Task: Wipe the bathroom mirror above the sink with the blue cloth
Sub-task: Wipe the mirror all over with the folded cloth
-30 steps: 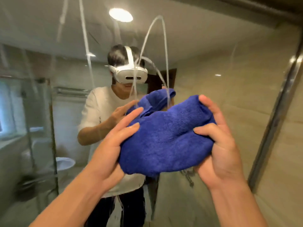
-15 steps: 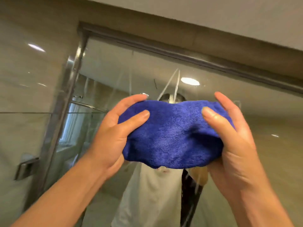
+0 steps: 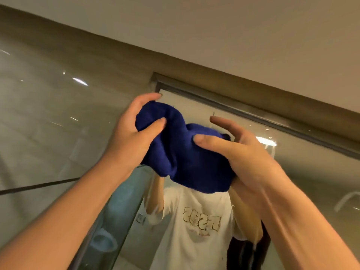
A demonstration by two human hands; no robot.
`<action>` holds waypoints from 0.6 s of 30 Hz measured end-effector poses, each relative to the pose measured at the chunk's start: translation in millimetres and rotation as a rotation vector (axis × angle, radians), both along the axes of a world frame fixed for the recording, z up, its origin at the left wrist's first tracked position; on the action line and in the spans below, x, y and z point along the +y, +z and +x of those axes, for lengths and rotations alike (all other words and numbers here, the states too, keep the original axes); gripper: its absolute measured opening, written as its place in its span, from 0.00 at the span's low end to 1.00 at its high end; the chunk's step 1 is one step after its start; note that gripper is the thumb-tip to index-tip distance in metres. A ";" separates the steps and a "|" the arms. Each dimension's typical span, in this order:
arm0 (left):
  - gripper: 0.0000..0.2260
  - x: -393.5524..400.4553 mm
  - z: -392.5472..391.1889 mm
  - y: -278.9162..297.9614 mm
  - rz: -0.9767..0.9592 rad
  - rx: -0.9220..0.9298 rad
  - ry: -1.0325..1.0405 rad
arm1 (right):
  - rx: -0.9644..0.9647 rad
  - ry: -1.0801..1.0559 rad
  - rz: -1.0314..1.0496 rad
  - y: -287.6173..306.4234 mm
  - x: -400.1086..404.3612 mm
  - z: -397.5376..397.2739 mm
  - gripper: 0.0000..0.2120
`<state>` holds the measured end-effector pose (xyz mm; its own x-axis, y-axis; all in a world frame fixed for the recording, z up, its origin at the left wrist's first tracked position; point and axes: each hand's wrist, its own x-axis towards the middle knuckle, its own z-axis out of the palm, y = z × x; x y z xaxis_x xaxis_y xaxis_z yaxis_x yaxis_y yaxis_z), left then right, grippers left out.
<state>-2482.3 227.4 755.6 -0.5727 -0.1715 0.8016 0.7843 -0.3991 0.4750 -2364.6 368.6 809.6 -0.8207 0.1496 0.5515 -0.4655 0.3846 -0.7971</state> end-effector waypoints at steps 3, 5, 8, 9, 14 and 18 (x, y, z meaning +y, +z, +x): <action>0.22 -9.0 -30.5 11.7 0.020 0.005 0.069 | 0.284 -0.243 0.249 5.5 -15.4 -29.4 0.22; 0.22 -11.1 -47.4 24.9 0.016 0.026 0.127 | 0.461 -0.423 0.383 10.3 -22.1 -43.6 0.16; 0.17 -9.5 -61.0 47.7 0.004 0.101 0.301 | 0.614 -0.508 0.455 16.4 -30.6 -60.3 0.14; 0.17 -9.4 -64.4 54.5 0.000 0.138 0.350 | 0.654 -0.531 0.487 19.3 -32.8 -66.0 0.15; 0.17 -9.2 -82.2 75.9 -0.112 0.218 0.508 | 0.608 -0.683 0.675 42.9 -39.4 -94.1 0.20; 0.19 -7.7 -86.8 74.6 -0.224 0.233 0.593 | 0.507 -0.781 0.856 54.0 -42.4 -103.9 0.23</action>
